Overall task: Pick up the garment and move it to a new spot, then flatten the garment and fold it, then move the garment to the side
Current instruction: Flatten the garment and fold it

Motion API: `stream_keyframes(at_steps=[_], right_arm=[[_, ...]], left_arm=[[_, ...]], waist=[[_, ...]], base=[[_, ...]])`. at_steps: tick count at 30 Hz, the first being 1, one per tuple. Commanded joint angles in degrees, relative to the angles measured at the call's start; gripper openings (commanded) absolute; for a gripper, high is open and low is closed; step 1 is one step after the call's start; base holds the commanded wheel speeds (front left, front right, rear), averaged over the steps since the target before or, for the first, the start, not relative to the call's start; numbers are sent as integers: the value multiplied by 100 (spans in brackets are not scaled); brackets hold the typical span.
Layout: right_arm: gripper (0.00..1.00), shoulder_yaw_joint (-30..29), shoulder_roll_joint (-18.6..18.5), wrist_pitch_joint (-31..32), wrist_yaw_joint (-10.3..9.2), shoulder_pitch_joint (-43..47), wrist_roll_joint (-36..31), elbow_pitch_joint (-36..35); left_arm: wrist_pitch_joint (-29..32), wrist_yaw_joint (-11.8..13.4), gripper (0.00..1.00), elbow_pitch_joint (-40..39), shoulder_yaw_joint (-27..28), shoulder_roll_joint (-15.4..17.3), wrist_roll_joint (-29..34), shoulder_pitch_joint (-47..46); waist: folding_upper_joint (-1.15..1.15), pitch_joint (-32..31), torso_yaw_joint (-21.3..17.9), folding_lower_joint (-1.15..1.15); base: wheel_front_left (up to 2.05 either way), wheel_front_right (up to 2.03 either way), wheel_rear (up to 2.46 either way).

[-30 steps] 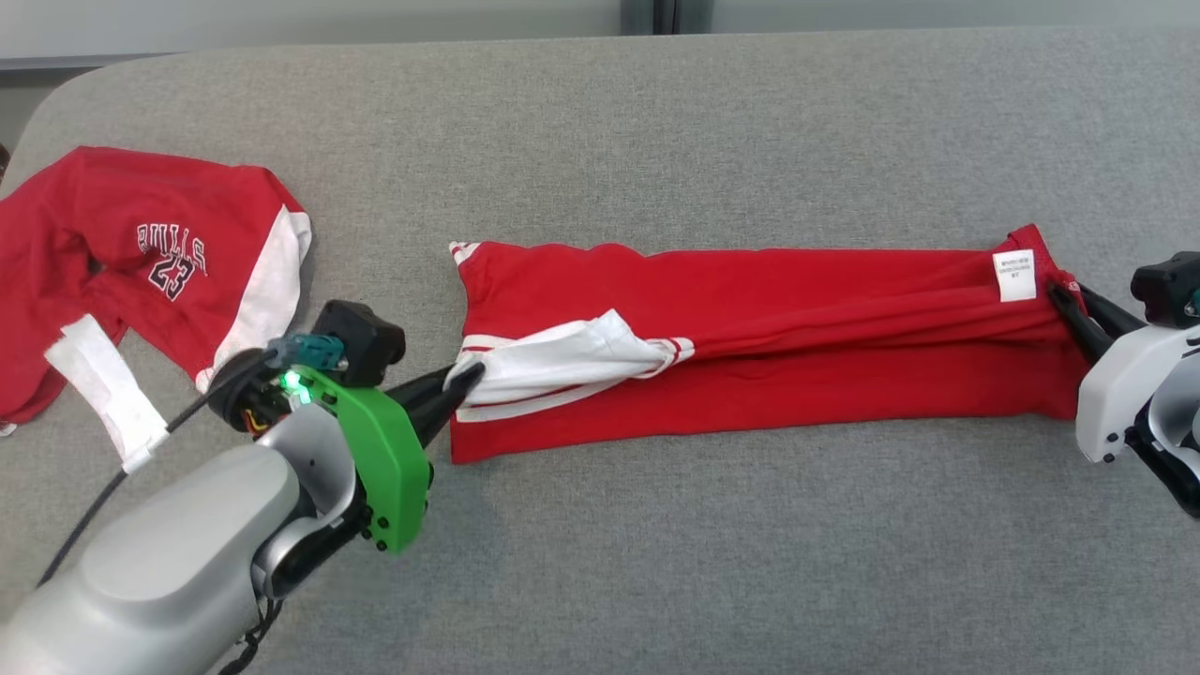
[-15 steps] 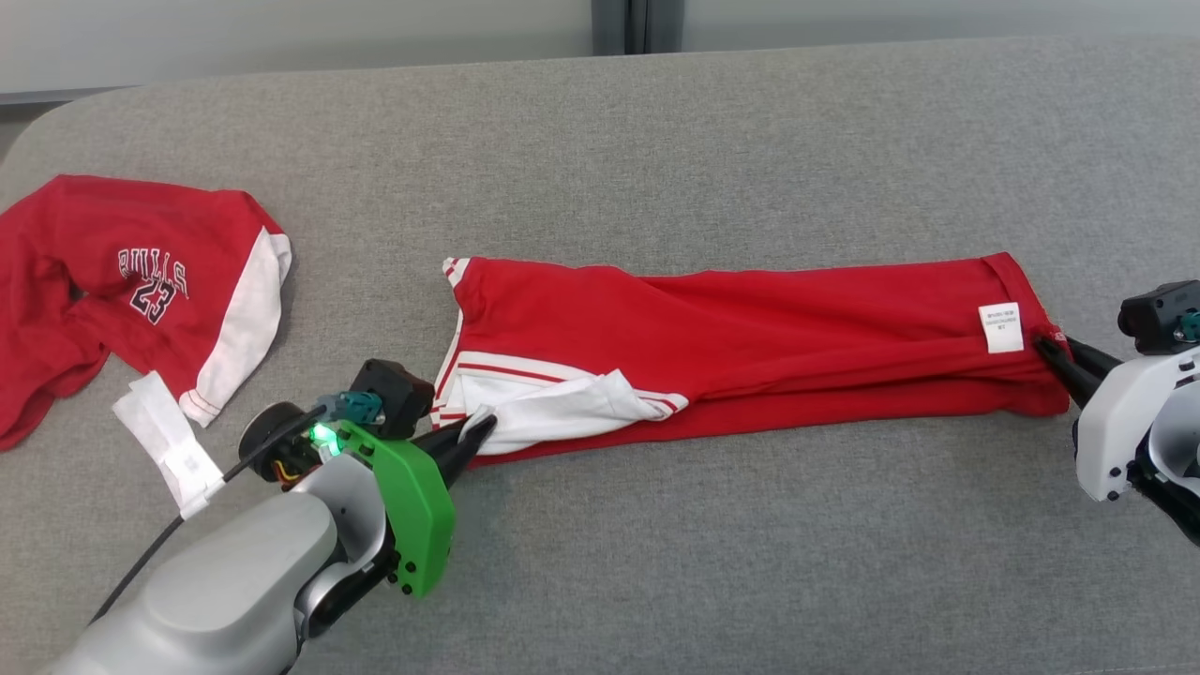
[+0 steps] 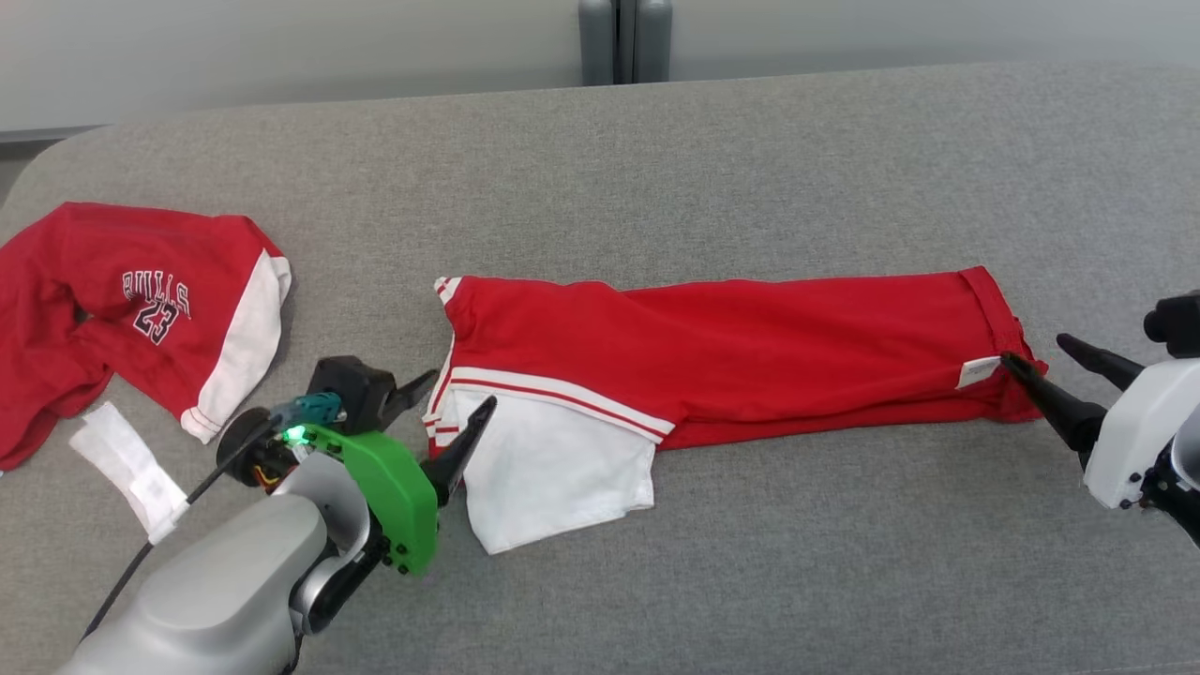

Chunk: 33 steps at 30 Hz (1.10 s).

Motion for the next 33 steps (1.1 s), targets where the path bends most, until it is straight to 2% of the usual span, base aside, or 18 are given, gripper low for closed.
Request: stream_keyframes(at_steps=[1,5,9,11,14,18,22,28,33], right_arm=[[100,-38,-39,-121,-8,65,134,-61],[100,-232,-80,-540,-7,62,399,-209],[100,-556,16,-899,-7,99,456,-231],[100,-860,143,-974,-7,151,392,-185],[100,-1878,548,-994,-6,299,6,-224],[100,-3265,1335,-993,-6,930,-931,-542],[100,-4220,2148,-994,-5,1624,-1975,-1059],[100,-4851,2988,-995,-5,2286,-2994,-1569],[100,-5101,3396,-996,-5,2540,-3438,-1690]], left_arm=[[-149,66,100,-11,109,9,-62,86],[-625,294,100,-87,528,-28,-252,155],[-890,511,100,-265,1197,-142,-353,304],[-921,611,100,-496,1849,-264,-260,430],[-914,671,100,-935,3096,-596,143,1006],[-912,421,100,-1380,4268,-1119,967,1702],[-912,71,100,-1601,5018,-1619,1853,2314],[-913,-401,100,-1760,5717,-2253,2919,2903],[-914,-571,100,-1815,5989,-2521,3428,3230]], waist=[[0,-21,-13,0],[0,-71,-26,0],[0,-106,-32,0],[0,-108,-34,0],[0,-90,-51,0],[0,-108,-81,0],[0,-135,-110,0],[0,-177,-139,0],[0,-189,-179,0]], base=[[0,0,0],[0,0,0],[0,0,0],[0,0,0],[0,0,0],[0,0,0],[0,0,0],[0,0,0],[0,0,0]])
